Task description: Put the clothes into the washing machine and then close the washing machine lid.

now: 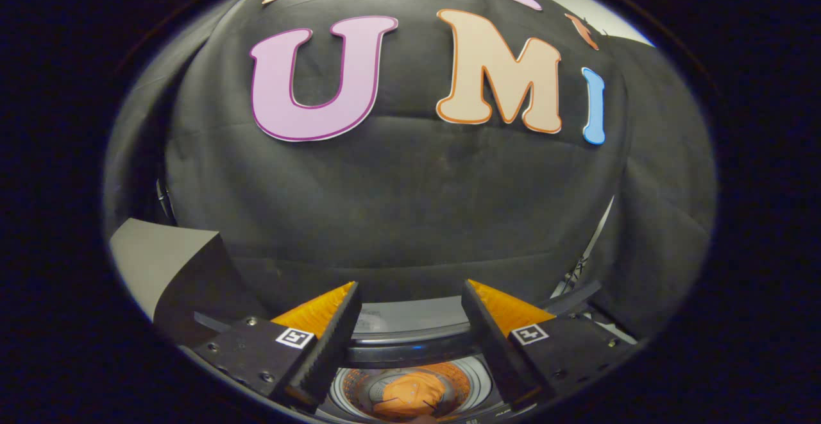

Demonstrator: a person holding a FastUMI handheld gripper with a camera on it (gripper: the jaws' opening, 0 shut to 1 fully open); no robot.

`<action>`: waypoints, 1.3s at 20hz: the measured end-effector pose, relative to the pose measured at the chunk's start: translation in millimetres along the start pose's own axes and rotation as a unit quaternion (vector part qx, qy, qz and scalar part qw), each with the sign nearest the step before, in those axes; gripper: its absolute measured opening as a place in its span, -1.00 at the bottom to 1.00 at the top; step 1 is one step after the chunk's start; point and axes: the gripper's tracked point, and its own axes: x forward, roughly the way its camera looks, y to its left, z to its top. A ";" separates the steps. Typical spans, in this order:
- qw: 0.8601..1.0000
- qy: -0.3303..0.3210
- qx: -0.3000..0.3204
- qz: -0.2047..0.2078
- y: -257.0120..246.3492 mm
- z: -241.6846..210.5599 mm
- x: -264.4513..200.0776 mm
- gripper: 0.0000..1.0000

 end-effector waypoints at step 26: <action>0.994 -0.105 0.014 0.020 19.3 -39.6 -215.1 0.91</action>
